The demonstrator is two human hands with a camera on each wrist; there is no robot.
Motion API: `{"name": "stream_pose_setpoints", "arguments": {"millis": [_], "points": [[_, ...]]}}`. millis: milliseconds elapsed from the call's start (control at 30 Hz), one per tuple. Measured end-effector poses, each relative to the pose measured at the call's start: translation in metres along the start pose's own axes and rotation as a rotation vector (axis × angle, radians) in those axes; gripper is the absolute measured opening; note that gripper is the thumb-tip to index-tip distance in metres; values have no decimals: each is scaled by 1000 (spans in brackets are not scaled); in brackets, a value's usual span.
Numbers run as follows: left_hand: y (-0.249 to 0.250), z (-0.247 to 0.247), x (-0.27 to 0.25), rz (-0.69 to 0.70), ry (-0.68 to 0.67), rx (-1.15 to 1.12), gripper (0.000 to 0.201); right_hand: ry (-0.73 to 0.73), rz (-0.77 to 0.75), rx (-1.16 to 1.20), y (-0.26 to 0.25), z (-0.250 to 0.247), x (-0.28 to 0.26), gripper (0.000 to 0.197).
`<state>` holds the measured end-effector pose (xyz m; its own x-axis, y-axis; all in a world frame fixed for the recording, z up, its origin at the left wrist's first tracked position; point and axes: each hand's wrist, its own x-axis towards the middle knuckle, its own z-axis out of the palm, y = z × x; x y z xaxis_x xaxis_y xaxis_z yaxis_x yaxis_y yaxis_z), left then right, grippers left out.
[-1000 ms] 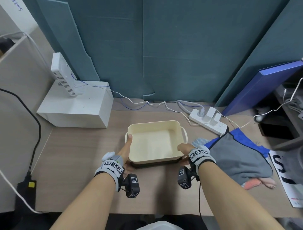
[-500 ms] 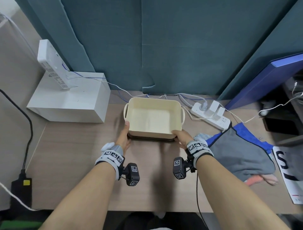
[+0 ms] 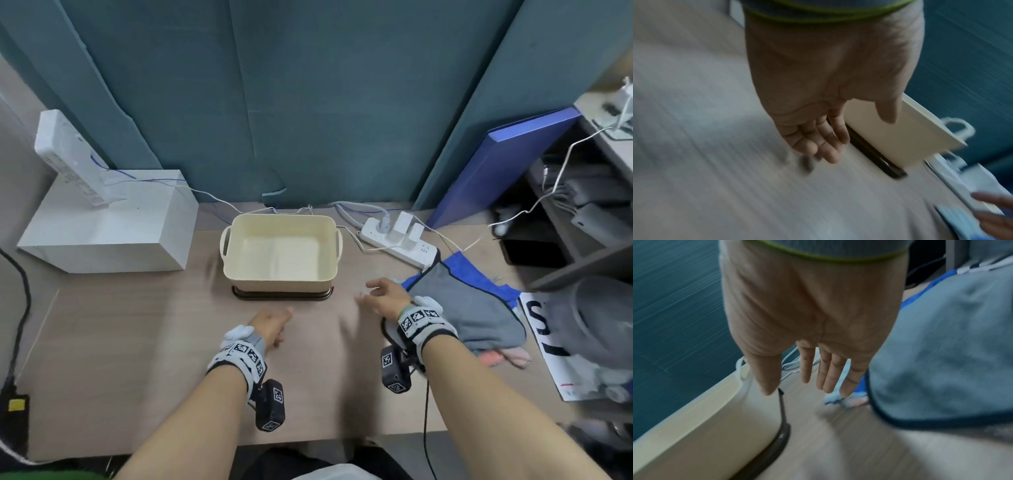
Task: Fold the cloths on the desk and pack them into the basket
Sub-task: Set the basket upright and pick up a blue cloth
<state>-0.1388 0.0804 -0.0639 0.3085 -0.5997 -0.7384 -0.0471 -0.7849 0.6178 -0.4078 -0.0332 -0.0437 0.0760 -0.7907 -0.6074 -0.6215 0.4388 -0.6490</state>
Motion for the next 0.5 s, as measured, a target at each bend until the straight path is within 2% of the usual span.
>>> {"name": "stream_pose_setpoints", "arguments": {"millis": [100, 233, 300, 433, 467, 500], "points": [[8, 63, -8, 80, -61, 163, 19, 102, -77, -197, 30, -39, -10, 42], [30, 142, -23, 203, -85, 319, 22, 100, -43, -361, 76, -78, -7, 56], [35, 166, -23, 212, -92, 342, 34, 53, -62, -412, 86, -85, -6, 58], [33, 216, -14, 280, -26, 513, 77, -4, -144, -447, 98, -95, -15, 67], [31, 225, -10, 281, -14, 535, 79, -15, -157, -461, 101, -95, -14, 70], [31, 234, -9, 278, -1, 553, 70, -26, -167, -485, 105, -97, -11, 72]]}}
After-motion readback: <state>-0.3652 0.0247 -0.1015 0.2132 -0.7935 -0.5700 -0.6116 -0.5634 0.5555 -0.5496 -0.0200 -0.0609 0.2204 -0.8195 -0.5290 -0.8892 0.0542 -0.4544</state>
